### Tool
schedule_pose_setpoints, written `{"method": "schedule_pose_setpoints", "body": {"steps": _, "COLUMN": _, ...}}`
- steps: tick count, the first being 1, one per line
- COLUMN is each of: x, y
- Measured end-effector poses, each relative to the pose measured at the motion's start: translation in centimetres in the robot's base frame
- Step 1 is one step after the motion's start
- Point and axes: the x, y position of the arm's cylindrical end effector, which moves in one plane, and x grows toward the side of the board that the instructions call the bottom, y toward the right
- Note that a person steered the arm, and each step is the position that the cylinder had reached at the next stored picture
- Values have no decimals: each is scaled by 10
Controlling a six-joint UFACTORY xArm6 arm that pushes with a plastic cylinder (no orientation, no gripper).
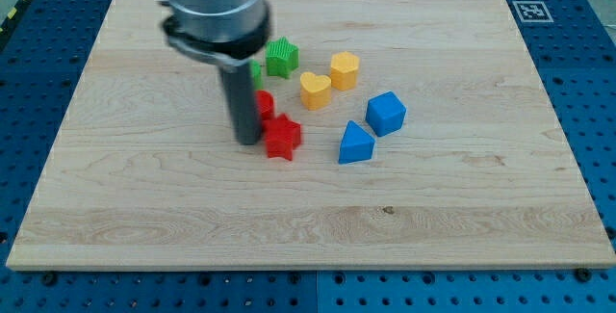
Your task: Push the blue triangle towards the bottom right
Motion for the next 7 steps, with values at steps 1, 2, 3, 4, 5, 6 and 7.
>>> {"method": "schedule_pose_setpoints", "body": {"steps": 1, "x": 7, "y": 50}}
{"method": "schedule_pose_setpoints", "body": {"steps": 2, "x": 14, "y": 88}}
{"method": "schedule_pose_setpoints", "body": {"steps": 3, "x": 14, "y": 124}}
{"method": "schedule_pose_setpoints", "body": {"steps": 4, "x": 14, "y": 173}}
{"method": "schedule_pose_setpoints", "body": {"steps": 5, "x": 20, "y": 217}}
{"method": "schedule_pose_setpoints", "body": {"steps": 6, "x": 26, "y": 250}}
{"method": "schedule_pose_setpoints", "body": {"steps": 7, "x": 36, "y": 278}}
